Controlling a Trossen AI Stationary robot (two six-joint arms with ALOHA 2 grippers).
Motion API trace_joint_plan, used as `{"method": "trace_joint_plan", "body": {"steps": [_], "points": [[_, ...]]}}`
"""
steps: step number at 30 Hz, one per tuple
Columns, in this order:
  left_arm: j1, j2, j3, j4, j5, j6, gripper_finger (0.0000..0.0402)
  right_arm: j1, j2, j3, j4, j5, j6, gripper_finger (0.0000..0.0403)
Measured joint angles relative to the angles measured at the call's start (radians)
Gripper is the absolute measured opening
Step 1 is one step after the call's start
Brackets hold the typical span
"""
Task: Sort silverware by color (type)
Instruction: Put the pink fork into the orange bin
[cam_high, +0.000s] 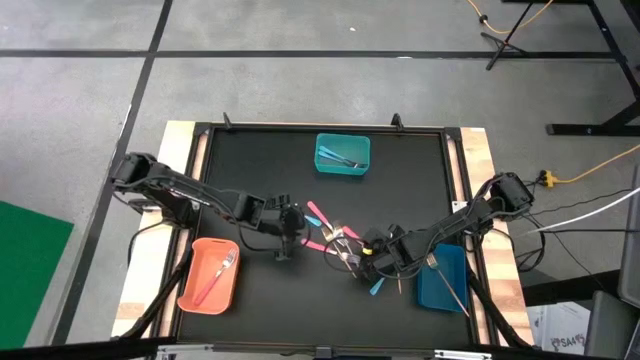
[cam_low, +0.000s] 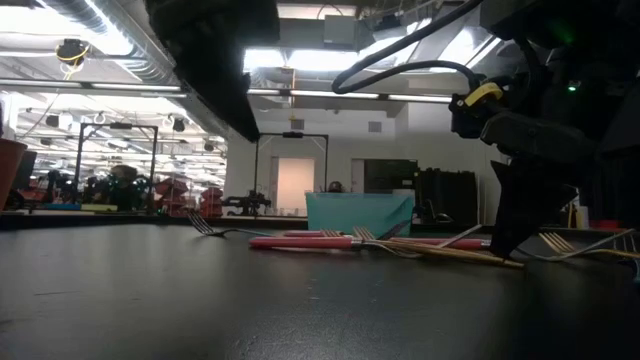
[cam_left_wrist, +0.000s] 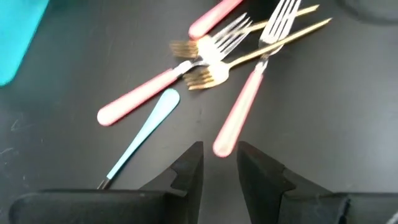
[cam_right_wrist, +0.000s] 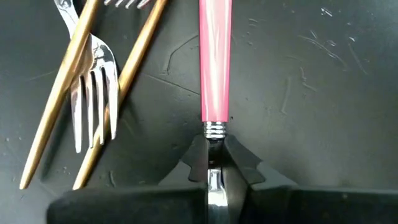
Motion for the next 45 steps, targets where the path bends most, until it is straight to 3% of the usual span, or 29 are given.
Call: {"method": "trace_joint_plan", "body": {"steps": [9, 16, 21, 26, 29, 35, 38, 42, 45], "points": [[-0.019, -0.114, 0.000, -0.028, -0.004, -0.002, 0.0091, -0.001, -0.013, 0.010, -0.049, -0.002, -0.060, 0.0005], [-0.018, -0.196, 0.000, -0.066, -0.007, -0.002, 0.0091, -0.014, -0.027, 0.122, -0.195, 0.036, -0.243, 0.0003], [-0.018, -0.247, 0.000, -0.100, -0.008, 0.002, 0.0091, -0.065, -0.027, 0.231, -0.241, 0.045, -0.529, 0.0002], [-0.018, -0.306, 0.000, -0.165, -0.058, -0.001, 0.0091, -0.152, -0.027, 0.340, -0.189, -0.007, -0.946, 0.0002], [-0.018, -0.331, 0.000, -0.218, -0.104, -0.034, 0.0091, -0.200, -0.027, 0.378, -0.101, -0.121, -1.215, 0.0003], [-0.018, -0.368, 0.000, -0.292, -0.155, -0.136, 0.0091, -0.259, -0.016, 0.389, 0.092, -0.450, -1.667, 0.0002], [-0.018, -0.367, 0.000, -0.287, -0.156, -0.191, 0.0091, -0.264, 0.004, 0.390, 0.132, -0.539, -1.839, 0.0004], [-0.018, -0.346, 0.000, -0.273, -0.157, -0.348, 0.0090, -0.262, 0.033, 0.389, 0.134, -0.540, -1.979, 0.0005], [-0.018, -0.319, 0.000, -0.251, -0.151, -0.513, 0.0090, -0.262, 0.052, 0.389, 0.119, -0.477, -2.020, 0.0005]]}}
